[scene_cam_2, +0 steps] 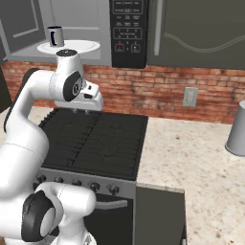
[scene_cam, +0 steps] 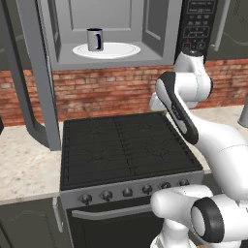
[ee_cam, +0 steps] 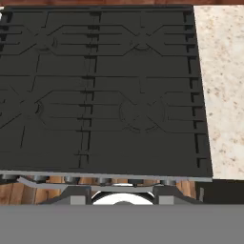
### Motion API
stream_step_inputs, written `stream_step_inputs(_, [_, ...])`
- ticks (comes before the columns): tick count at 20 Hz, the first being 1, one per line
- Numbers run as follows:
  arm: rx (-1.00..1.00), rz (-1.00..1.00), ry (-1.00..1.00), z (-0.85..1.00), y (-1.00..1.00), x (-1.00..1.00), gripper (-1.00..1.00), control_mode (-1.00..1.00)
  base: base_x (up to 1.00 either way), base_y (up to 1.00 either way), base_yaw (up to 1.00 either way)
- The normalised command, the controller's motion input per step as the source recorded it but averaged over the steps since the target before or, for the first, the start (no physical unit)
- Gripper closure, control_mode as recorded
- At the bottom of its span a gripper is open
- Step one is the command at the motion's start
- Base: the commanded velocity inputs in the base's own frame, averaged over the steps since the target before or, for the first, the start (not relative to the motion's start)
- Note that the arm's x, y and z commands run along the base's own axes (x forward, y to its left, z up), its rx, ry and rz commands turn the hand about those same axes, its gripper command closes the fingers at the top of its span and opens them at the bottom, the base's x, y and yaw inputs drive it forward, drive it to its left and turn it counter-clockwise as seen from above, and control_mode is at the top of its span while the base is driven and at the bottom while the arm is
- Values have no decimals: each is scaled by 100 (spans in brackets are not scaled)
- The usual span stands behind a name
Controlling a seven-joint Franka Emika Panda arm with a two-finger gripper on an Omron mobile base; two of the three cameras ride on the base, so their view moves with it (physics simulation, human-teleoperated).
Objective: Pick the cup of tea, navigate to the dining table, and place it on the saucer.
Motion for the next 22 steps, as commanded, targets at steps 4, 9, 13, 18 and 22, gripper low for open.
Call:
stream_step_inputs(4, [0,0,0,-3,5,-3,-100,-100,0,0,0])
stream_step_inputs(9, [0,0,-31,10,24,-70,-100,-100,0,0,0])
stream_step_inputs(13, [0,0,-51,92,61,-57,-100,-100,0,0,0])
stream_step_inputs(18, [7,0,-51,100,69,-25,-100,-100,0,0,0])
stream_step_inputs(22, [14,0,-47,100,64,0,-100,-100,0,0,0])
